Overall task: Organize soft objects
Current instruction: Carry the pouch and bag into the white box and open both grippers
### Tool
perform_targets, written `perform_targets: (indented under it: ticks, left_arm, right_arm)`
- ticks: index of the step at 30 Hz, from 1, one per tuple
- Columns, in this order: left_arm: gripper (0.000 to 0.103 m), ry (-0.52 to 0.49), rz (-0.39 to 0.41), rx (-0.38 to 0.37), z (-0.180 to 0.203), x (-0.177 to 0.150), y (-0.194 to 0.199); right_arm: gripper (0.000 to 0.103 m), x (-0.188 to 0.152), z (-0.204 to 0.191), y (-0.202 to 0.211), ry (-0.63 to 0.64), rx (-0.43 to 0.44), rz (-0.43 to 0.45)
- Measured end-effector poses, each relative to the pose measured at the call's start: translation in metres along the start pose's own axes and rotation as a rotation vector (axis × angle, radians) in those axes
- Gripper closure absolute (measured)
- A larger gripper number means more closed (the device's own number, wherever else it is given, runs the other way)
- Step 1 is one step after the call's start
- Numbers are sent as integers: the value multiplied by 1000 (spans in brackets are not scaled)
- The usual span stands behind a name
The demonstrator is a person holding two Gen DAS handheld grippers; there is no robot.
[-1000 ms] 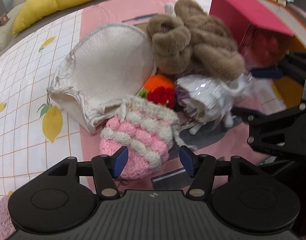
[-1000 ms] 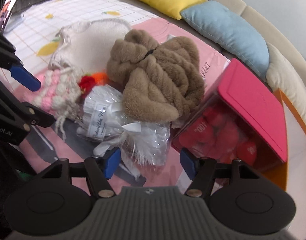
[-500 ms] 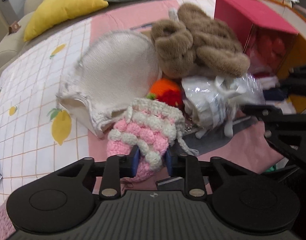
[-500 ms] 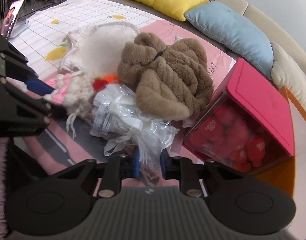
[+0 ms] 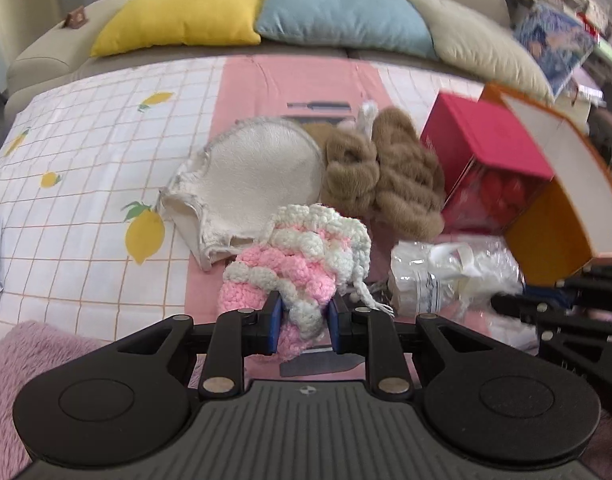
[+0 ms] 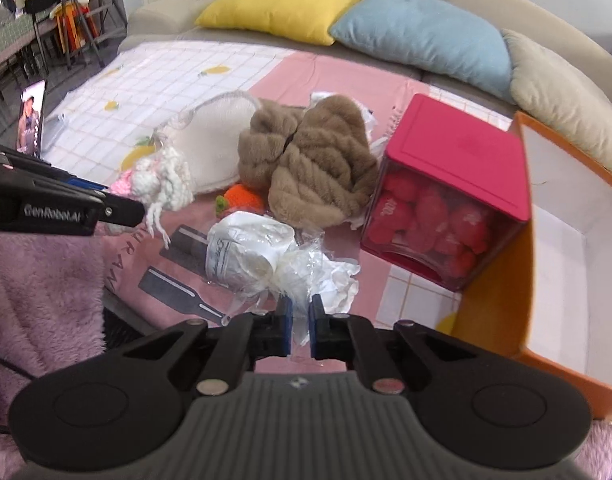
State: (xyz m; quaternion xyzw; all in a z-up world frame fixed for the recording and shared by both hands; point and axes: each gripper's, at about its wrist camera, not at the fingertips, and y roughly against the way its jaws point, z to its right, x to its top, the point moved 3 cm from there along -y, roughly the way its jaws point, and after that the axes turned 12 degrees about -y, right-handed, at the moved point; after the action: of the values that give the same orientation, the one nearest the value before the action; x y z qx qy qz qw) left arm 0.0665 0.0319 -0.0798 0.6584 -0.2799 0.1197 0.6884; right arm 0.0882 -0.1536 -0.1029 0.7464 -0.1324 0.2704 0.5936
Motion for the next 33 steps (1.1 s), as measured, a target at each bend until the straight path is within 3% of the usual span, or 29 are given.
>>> perform_targets:
  ticks: [11,15,18,22,28,33]
  left_arm:
    - [77,3,136,-69,24,32,44]
    - [77,-25,173,-142,45,52,50]
    - [77,-34,174,-236,64,66,46]
    - [77,-113,184,-314,99,97,39]
    - [77,-293,222,-395,176,144,23]
    - [77,-314,172,-484,224,157,-5]
  right_arm:
    - [98,8,22,74,-95,0,185]
    - [98,15,51,99,-164,-59,264]
    - [98,20,83,112,-239,-130,304]
    - [98,25,133,117,-344,-215,307]
    - [98,25,187,119,-389,-340,293]
    - [98,18,212,107,-385,-403,237]
